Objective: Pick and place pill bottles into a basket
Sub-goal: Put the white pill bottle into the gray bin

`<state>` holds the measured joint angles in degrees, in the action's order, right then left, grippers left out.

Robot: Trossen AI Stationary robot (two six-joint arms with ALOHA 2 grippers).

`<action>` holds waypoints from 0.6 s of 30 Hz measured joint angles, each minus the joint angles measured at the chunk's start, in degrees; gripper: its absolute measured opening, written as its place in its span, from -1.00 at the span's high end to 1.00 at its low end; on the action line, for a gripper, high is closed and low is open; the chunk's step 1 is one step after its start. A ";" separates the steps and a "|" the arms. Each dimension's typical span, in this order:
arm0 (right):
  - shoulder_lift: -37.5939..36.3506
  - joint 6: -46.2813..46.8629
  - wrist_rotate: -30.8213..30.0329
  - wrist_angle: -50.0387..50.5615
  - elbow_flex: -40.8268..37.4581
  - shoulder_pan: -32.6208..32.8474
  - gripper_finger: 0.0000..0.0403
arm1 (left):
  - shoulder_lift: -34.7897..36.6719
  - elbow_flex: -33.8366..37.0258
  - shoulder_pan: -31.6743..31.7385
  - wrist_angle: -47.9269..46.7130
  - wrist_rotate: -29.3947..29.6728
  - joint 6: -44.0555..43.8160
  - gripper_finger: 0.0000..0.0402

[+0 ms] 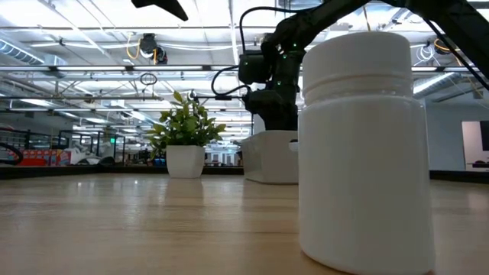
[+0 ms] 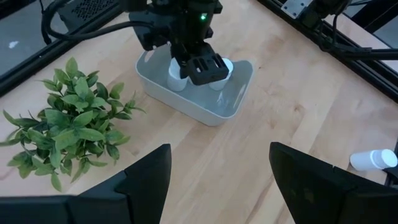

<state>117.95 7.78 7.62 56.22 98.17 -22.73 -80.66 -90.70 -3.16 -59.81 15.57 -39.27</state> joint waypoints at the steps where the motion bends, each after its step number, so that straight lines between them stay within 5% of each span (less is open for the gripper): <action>1: 0.00 -0.11 0.04 -0.28 0.00 0.01 0.25 | 0.00 0.00 0.02 0.00 0.00 0.02 -0.38; 9: 0.02 -0.10 0.12 -1.27 -0.04 0.22 0.25 | 0.00 0.00 0.02 -0.02 0.02 0.63 -0.38; 14: 0.02 0.07 -0.08 -1.56 -0.04 0.51 -0.06 | 0.00 0.00 0.02 -0.02 0.02 0.61 -0.38; 18: 0.02 0.05 0.06 -1.52 -0.04 0.51 -0.12 | 0.00 0.00 0.02 -0.02 0.02 0.59 -0.38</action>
<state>117.97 7.84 7.67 54.70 98.13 -22.22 -80.66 -90.70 -3.14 -59.83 15.59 -38.68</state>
